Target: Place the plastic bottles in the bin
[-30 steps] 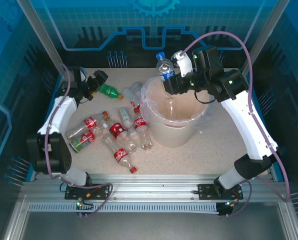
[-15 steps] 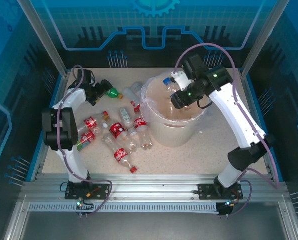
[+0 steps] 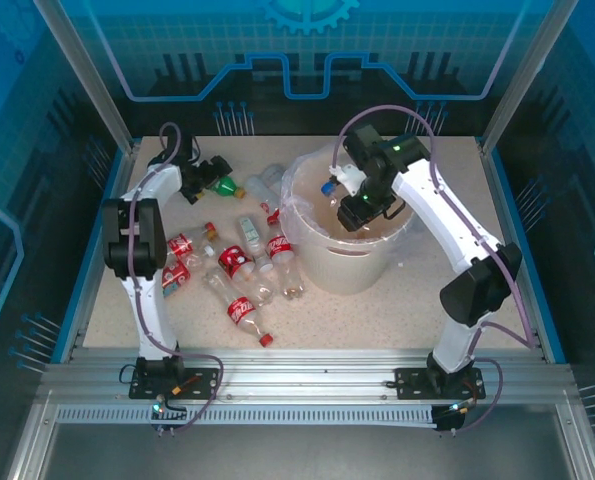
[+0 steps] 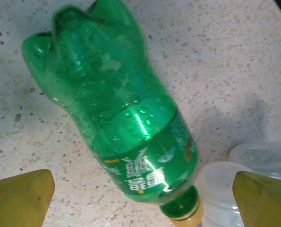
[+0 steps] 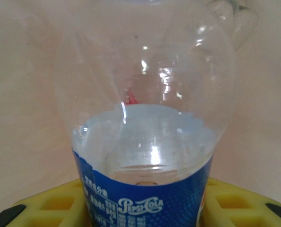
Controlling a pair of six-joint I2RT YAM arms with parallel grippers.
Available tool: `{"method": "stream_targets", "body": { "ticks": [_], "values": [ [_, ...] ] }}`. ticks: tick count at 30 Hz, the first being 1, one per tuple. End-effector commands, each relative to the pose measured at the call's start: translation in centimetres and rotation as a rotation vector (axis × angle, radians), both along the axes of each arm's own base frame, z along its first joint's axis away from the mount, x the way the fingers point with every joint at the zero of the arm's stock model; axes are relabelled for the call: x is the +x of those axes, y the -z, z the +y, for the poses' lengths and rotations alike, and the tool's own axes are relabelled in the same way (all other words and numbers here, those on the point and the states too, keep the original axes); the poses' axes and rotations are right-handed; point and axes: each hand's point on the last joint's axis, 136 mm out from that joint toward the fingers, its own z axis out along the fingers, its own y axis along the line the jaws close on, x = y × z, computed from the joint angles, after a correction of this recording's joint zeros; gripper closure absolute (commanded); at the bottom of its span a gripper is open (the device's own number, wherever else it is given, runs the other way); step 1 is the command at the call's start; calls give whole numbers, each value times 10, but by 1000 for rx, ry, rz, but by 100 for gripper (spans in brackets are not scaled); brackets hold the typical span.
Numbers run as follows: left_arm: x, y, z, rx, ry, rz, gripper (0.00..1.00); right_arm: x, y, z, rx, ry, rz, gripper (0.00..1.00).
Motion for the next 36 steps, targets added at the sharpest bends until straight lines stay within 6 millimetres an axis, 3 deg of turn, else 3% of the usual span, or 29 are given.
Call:
{"method": "stream_targets", "body": {
  "ticks": [1,6,14,20,26,32,36],
  "values": [
    [3,7,-2,14,14,27,2,3,14,0,-2,-18,22,50],
    [7,16,-5,16,23,50,2,6,18,0,7,-22,17,30],
    [9,27,-6,20,22,74,3,3,-13,1,91,-15,-65,14],
    [8,35,-6,17,18,91,10,-5,-54,-1,194,3,-178,11],
    [5,34,-7,15,18,87,25,-10,-101,-3,376,49,-318,11],
    [3,14,-9,15,30,50,33,-6,-115,-12,425,101,-390,12],
    [4,-11,-12,11,52,-1,36,-2,-118,-16,460,146,-397,12]
  ]
}}
